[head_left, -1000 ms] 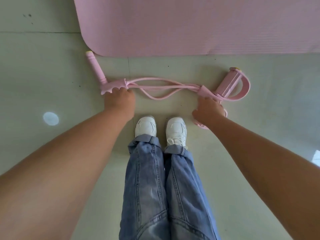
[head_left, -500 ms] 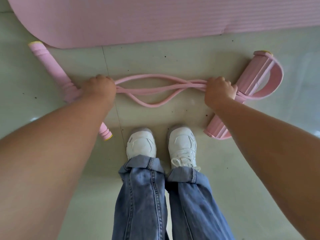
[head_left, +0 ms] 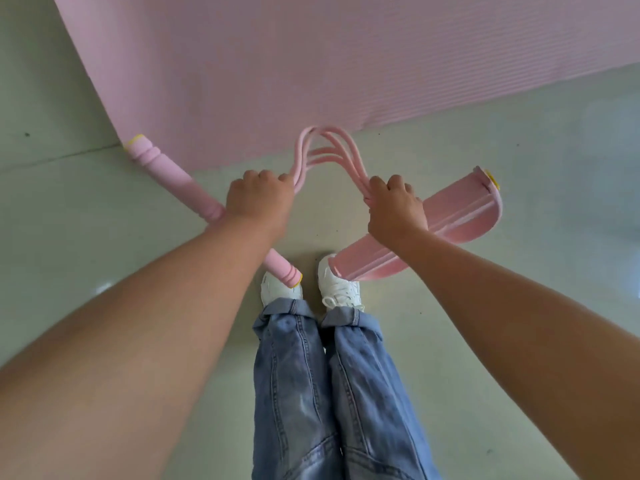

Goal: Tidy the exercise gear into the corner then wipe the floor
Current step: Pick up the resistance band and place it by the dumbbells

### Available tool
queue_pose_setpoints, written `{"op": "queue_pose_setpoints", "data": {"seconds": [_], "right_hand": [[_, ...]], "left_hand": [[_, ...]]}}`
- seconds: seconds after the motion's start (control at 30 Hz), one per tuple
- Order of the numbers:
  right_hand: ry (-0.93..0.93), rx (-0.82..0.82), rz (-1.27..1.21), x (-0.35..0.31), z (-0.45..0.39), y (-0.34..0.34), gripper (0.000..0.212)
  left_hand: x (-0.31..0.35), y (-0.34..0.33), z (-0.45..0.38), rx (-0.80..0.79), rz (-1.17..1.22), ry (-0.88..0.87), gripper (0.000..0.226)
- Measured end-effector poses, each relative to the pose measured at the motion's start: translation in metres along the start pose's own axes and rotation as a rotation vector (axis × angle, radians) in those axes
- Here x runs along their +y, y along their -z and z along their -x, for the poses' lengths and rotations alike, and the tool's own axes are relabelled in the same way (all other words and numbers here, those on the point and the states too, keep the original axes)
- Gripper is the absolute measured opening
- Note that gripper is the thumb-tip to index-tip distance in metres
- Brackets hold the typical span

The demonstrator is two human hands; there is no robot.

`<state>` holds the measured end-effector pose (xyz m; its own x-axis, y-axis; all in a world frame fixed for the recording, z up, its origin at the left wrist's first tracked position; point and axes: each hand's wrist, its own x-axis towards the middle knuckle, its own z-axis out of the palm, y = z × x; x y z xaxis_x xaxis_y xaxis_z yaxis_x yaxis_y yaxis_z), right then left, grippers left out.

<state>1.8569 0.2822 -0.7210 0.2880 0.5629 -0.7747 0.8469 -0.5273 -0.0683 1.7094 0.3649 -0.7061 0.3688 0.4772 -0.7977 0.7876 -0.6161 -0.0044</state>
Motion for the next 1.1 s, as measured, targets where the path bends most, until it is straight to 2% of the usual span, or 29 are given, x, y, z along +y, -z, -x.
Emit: {"op": "queue_pose_setpoints", "data": {"seconds": [0.13, 0.3, 0.53, 0.8, 0.93, 1.1], "right_hand": [[-0.034, 0.131, -0.177, 0.01, 0.054, 0.066, 0.035], [-0.072, 0.292, -0.289, 0.04, 0.137, 0.135, 0.042], [-0.198, 0.516, -0.511, 0.095, 0.241, 0.207, 0.04], [-0.419, 0.765, -0.749, 0.206, 0.359, 0.231, 0.04], [-0.573, 0.819, -0.84, 0.286, 0.402, 0.236, 0.038], [-0.637, 0.885, -0.888, 0.4, 0.45, 0.252, 0.038]], "left_hand": [[0.013, 0.068, 0.053, 0.091, -0.049, -0.07, 0.035], [0.038, 0.165, 0.117, 0.157, -0.207, -0.209, 0.042], [0.114, 0.285, 0.203, 0.283, -0.396, -0.38, 0.042], [0.246, 0.363, 0.284, 0.416, -0.513, -0.603, 0.038], [0.337, 0.4, 0.321, 0.468, -0.647, -0.661, 0.039], [0.465, 0.434, 0.345, 0.541, -0.797, -0.734, 0.037]]}}
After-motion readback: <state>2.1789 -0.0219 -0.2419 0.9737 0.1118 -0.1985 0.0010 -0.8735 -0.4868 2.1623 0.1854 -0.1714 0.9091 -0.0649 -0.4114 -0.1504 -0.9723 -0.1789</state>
